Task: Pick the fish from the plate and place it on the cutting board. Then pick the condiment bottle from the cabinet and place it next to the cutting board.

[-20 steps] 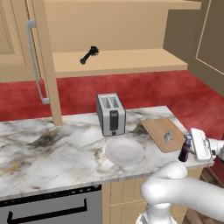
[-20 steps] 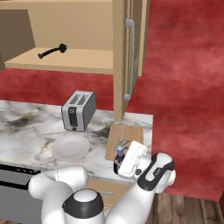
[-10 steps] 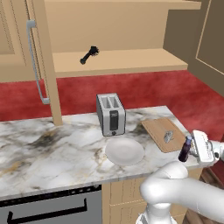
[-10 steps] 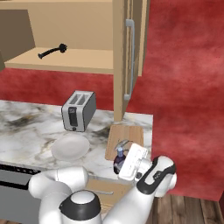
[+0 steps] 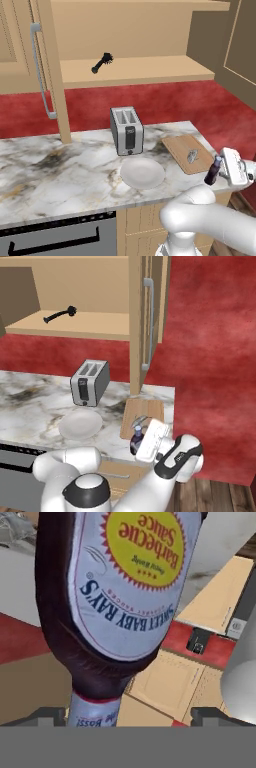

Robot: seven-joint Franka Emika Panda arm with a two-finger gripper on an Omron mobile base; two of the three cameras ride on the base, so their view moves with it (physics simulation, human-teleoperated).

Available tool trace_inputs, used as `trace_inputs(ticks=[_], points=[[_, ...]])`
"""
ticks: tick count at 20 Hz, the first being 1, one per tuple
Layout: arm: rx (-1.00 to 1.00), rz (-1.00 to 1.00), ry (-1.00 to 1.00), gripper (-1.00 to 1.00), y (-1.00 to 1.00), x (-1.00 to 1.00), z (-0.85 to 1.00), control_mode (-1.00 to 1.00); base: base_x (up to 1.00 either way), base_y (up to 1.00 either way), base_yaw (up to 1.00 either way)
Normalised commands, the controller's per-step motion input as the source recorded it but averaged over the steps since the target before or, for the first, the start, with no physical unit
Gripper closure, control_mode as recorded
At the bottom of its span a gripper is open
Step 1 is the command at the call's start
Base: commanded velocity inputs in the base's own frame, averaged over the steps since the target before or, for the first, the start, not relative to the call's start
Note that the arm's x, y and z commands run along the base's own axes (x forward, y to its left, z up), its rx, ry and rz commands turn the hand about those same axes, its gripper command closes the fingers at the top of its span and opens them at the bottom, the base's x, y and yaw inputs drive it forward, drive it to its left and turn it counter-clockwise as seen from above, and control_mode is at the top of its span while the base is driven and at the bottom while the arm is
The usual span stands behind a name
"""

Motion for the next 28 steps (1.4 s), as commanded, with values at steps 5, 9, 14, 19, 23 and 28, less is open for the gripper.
trace_inputs(ticks=[5, 9, 14, 19, 23, 28], points=[[0.0, 0.0, 0.0, -1.0, -0.01, 0.0, 0.25, -1.0, 0.0, 0.0, 0.0], [0.0, 0.0, 0.0, -1.0, 0.0, 0.01, 0.2, -1.0, 0.0, 0.0, 0.0], [0.0, 0.0, 0.0, -1.0, 0.0, 0.0, 0.2, -1.0, 0.0, 0.0, 0.0], [0.0, 0.0, 0.0, -1.0, 0.0, 0.0, 0.24, -1.0, 0.0, 0.0, 0.0], [0.0, 0.0, 0.0, -1.0, 0.0, 0.0, 0.31, -1.0, 0.0, 0.0, 0.0], [-0.03, 0.0, 0.0, -1.0, 0.0, -0.09, 0.4, -1.0, 0.0, 0.0, 0.0]])
